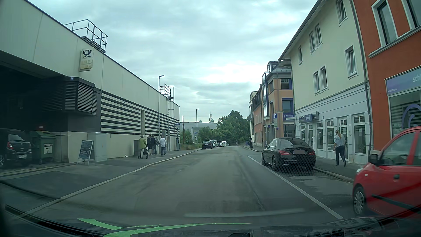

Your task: Follow the waypoints while adhering to traffic rules and regulations

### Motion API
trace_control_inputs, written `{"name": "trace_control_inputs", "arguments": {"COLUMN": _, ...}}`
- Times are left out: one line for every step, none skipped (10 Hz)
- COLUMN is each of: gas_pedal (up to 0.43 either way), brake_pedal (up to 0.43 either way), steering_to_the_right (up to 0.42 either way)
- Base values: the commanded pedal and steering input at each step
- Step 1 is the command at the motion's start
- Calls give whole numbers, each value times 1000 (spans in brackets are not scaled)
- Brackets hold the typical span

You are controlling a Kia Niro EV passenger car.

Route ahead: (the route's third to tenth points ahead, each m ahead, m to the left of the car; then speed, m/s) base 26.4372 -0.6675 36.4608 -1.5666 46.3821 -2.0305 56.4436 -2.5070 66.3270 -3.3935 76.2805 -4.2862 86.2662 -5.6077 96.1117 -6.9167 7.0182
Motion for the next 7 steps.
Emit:
{"name": "trace_control_inputs", "arguments": {"gas_pedal": 0, "brake_pedal": 0, "steering_to_the_right": 7}}
{"name": "trace_control_inputs", "arguments": {"gas_pedal": 0, "brake_pedal": 0, "steering_to_the_right": 7}}
{"name": "trace_control_inputs", "arguments": {"gas_pedal": 0, "brake_pedal": 0, "steering_to_the_right": 7}}
{"name": "trace_control_inputs", "arguments": {"gas_pedal": 0, "brake_pedal": 0, "steering_to_the_right": 7}}
{"name": "trace_control_inputs", "arguments": {"gas_pedal": 0, "brake_pedal": 0, "steering_to_the_right": 8}}
{"name": "trace_control_inputs", "arguments": {"gas_pedal": 0, "brake_pedal": 0, "steering_to_the_right": 10}}
{"name": "trace_control_inputs", "arguments": {"gas_pedal": 0, "brake_pedal": 0, "steering_to_the_right": 10}}
